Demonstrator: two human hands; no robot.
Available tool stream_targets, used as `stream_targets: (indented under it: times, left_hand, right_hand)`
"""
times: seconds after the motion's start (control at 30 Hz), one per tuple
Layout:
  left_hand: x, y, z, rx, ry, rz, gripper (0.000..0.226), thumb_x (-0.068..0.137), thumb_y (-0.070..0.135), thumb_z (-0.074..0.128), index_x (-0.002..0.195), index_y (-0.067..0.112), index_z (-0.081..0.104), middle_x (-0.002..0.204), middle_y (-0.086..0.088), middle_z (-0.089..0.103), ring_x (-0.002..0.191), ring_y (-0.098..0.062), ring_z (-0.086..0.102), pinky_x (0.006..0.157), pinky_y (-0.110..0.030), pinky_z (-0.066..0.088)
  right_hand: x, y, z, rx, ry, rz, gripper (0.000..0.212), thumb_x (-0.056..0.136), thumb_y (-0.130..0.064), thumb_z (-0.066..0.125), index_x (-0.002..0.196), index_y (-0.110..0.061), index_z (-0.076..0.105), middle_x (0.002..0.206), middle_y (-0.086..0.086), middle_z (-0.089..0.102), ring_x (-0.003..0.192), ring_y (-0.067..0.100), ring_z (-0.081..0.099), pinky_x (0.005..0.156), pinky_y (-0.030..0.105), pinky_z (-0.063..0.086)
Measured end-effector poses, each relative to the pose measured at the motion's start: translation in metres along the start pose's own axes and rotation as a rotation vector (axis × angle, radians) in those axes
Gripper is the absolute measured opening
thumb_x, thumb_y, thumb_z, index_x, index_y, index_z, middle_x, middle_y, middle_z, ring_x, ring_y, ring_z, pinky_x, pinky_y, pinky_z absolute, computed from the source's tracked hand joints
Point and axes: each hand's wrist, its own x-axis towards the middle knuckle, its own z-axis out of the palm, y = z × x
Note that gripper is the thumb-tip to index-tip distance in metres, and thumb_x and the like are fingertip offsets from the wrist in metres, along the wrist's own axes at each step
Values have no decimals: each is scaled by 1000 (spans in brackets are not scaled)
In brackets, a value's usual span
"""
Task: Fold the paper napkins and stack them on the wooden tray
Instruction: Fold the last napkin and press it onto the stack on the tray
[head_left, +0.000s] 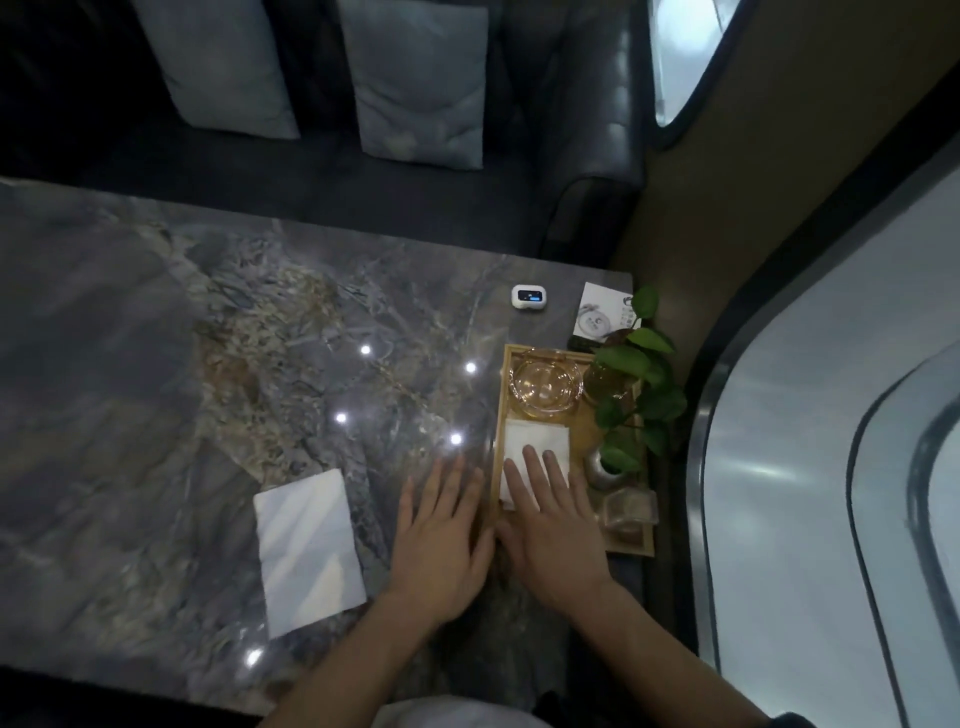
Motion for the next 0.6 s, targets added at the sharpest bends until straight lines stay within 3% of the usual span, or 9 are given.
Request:
stream_targets:
  times: [0.13,0.3,0.47,0.53,0.6]
  left_hand:
    - [-21,-9,-1,11,37,-45,68,94,55,29,153,23,21,162,-3,13,149,-22,0,116,-50,-3]
    - [-45,-24,-3,22,66,-119,69,93,61,31,151,24,24,160,-2,16,149,-23,6,115,-49,5]
    - [-64,-37,-5,48,92,-156,71,92,63,31,149,21,33,158,-4,25,148,-28,19,113,-51,12]
    - [-72,-44,-1,53,103,-169,71,93,64,27,149,20,33,159,-5,26,148,-26,19,113,-52,13]
    - [-79,-49,3,24,118,-186,71,93,63,28,150,21,30,160,-4,21,149,-23,12,113,-50,12]
  right_hand:
    - [-9,-11,-2,-20,-1,-12,71,89,-54,34,149,-18,28,157,9,23,145,29,17,113,45,7]
    - [-18,-33,1,7,-26,-21,70,90,-59,31,148,-20,29,155,9,30,145,29,20,111,46,12]
    - [-24,-49,6,15,6,-51,73,92,-64,15,150,-21,25,158,8,23,146,28,14,112,47,8]
    - [-25,-57,7,8,-3,-70,78,90,-67,3,151,-22,21,159,7,19,146,27,11,118,49,9]
    - [-27,-64,9,2,-1,-95,76,91,-67,5,152,-23,15,160,5,11,147,27,5,119,48,7]
